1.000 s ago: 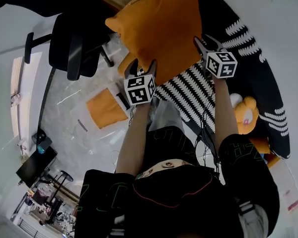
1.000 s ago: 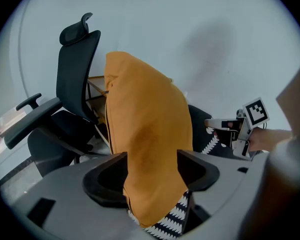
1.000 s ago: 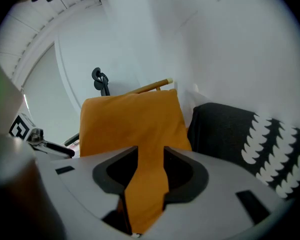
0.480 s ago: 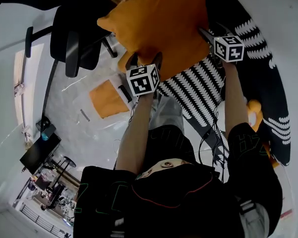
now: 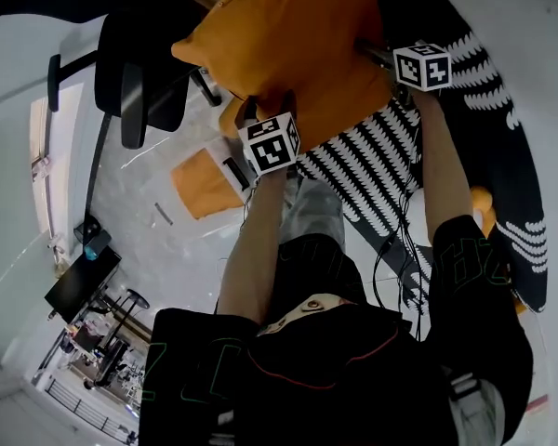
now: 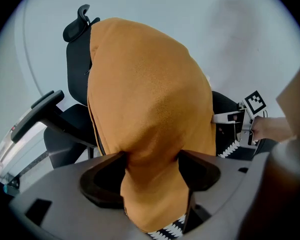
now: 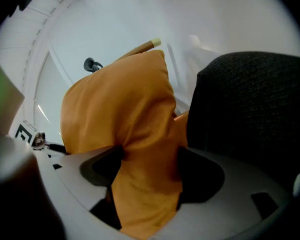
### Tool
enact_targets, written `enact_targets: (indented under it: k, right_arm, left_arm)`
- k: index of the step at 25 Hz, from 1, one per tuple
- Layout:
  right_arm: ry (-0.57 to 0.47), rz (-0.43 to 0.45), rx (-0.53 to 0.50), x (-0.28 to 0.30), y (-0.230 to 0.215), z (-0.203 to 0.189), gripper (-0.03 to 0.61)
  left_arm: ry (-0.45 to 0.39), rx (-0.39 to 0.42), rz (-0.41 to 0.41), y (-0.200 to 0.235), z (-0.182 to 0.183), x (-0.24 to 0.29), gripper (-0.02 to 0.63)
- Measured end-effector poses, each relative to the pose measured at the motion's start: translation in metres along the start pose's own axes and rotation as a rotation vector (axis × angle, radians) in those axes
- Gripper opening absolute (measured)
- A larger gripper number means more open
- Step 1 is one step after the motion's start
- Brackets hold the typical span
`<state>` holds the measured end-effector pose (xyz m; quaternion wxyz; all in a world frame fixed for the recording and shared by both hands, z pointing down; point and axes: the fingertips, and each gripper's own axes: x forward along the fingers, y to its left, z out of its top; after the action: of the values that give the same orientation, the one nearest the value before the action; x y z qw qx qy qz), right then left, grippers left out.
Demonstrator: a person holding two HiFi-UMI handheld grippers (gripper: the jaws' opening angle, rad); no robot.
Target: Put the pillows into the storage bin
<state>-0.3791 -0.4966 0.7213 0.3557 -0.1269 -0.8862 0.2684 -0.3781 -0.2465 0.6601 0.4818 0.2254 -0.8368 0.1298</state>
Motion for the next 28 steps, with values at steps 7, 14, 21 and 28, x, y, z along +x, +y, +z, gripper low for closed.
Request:
enact_targets:
  k: [7,14,21,28]
  right_arm:
    - [0.007,0.015,0.057,-0.003,0.019,-0.007,0.216]
    - [0.014,-0.039,0.004,-0.031,0.049,-0.021,0.106]
    - [-0.035,-0.044,-0.019,-0.050,0.111,-0.028,0.063]
    - [0.001,-0.045,-0.079,-0.065,0.174,-0.042,0.063]
  left_arm:
    - [0.009,-0.030,-0.061,0.003,-0.002,-0.005,0.224]
    - [0.019,-0.062,-0.133,0.003,-0.020,-0.026,0.073]
    - [0.057,-0.156,-0.074,0.030,-0.059,-0.058,0.020]
    - [0.032,-0.273,-0.111,0.063,-0.094,-0.089,0.009]
